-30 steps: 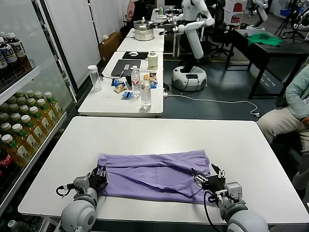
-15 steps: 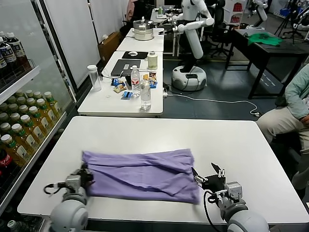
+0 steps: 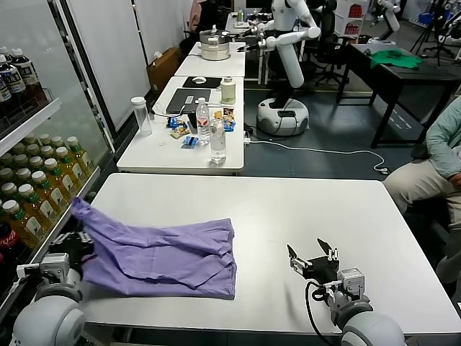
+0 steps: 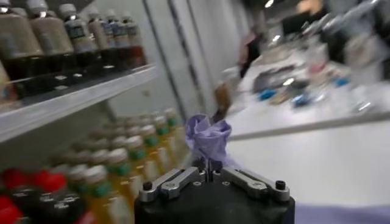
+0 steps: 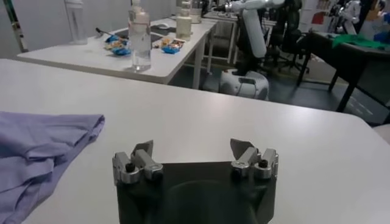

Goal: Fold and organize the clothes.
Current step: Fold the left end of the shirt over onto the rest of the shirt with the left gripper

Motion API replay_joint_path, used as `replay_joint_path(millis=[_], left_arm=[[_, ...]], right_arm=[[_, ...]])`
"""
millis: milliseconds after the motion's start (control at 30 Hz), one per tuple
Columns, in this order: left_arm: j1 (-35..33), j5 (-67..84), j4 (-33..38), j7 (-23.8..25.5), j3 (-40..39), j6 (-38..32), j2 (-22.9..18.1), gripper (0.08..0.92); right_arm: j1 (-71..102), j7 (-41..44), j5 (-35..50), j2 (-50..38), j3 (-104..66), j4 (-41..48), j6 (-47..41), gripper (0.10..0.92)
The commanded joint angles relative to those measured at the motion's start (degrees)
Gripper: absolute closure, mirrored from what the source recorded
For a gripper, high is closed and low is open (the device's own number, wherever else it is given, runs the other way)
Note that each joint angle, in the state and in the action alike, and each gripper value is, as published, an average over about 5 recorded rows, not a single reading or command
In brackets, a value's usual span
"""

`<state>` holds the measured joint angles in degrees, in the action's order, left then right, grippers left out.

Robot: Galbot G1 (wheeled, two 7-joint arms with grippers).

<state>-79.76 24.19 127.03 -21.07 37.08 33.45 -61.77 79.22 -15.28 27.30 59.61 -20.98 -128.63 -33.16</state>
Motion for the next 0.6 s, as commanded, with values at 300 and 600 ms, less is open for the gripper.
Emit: replay_joint_path(millis=[300, 600], left_arm=[[6.9, 8.6, -2.1, 3.3, -23.1, -0.1, -13.2, 0.899], [12.9, 4.7, -11.0, 0.8, -28.1, -0.1, -18.3, 0.899]], right_arm=[[-0.1, -0.2, -0.9, 0.7, 0.9, 0.3, 0.0, 0.203], [-0.4, -0.3, -1.3, 0.9, 1.7, 0.7, 0.0, 0.203]])
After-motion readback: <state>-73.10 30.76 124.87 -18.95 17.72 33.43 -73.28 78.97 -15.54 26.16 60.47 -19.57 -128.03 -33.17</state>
